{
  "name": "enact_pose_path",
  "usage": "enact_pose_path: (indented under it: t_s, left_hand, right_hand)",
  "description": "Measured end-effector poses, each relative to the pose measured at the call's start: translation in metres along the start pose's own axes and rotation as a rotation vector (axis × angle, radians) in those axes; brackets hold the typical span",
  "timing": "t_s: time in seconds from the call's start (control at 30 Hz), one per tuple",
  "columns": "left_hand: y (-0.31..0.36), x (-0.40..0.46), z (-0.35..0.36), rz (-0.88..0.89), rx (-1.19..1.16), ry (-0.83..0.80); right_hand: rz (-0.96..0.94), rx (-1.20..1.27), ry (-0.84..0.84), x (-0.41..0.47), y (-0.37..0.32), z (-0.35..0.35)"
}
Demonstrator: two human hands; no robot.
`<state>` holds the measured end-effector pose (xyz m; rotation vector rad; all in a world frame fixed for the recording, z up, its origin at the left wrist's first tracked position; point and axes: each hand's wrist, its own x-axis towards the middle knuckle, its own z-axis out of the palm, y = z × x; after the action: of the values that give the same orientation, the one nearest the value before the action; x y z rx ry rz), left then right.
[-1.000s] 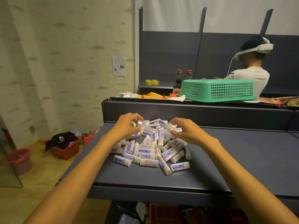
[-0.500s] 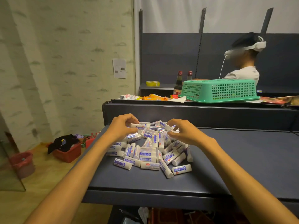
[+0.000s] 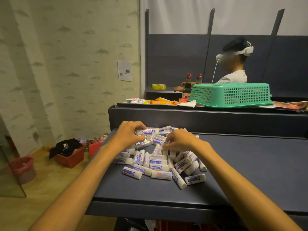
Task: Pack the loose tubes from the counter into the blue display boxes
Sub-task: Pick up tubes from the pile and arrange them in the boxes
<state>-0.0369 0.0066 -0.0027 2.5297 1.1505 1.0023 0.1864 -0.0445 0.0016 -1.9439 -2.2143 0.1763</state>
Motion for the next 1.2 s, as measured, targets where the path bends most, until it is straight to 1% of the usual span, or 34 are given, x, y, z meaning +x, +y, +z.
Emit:
enact_pose_path:
  t_s: [0.13, 0.4, 0.53, 0.6, 0.67, 0.77, 0.83, 0.93, 1.07, 1.13, 1.2]
  left_hand:
    - [-0.006, -0.001, 0.001, 0.012, -0.013, -0.002]
    - [-0.01, 0.004, 0.005, 0.05, -0.059, 0.007]
    - [-0.011, 0.006, 0.007, 0.082, -0.079, 0.002]
    - [-0.012, 0.007, 0.008, 0.091, -0.083, 0.003]
    - [-0.013, 0.008, 0.007, 0.095, -0.086, 0.011]
    - [-0.014, 0.007, 0.006, 0.1, -0.086, 0.018]
    - [-0.015, 0.006, 0.004, 0.109, -0.089, 0.022]
    - [-0.016, 0.005, 0.001, 0.126, -0.088, 0.032]
    - [-0.018, 0.006, -0.001, 0.146, -0.094, 0.051]
    - [-0.019, 0.005, 0.001, 0.149, -0.104, 0.051]
    - [-0.02, 0.004, 0.005, 0.153, -0.11, 0.048]
  right_hand:
    - [-0.006, 0.073, -0.009, 0.002, 0.001, 0.004]
    - [0.042, 0.363, 0.024, -0.002, 0.005, 0.003]
    - [0.032, 0.5, 0.091, -0.006, 0.003, 0.002]
    - [0.005, 0.481, 0.132, -0.008, 0.004, 0.001]
    - [-0.011, 0.496, 0.209, -0.009, 0.005, 0.001]
    - [-0.008, 0.677, 0.307, -0.011, 0.007, -0.002]
    - [-0.015, 0.796, 0.32, -0.013, 0.008, -0.004]
    - [-0.019, 0.906, 0.326, -0.014, 0.009, -0.005]
    - [0.003, 0.936, 0.342, -0.017, 0.009, -0.002]
    - [0.01, 0.869, 0.36, -0.018, 0.011, -0.001]
    - [0.024, 0.742, 0.402, -0.022, 0.011, 0.0]
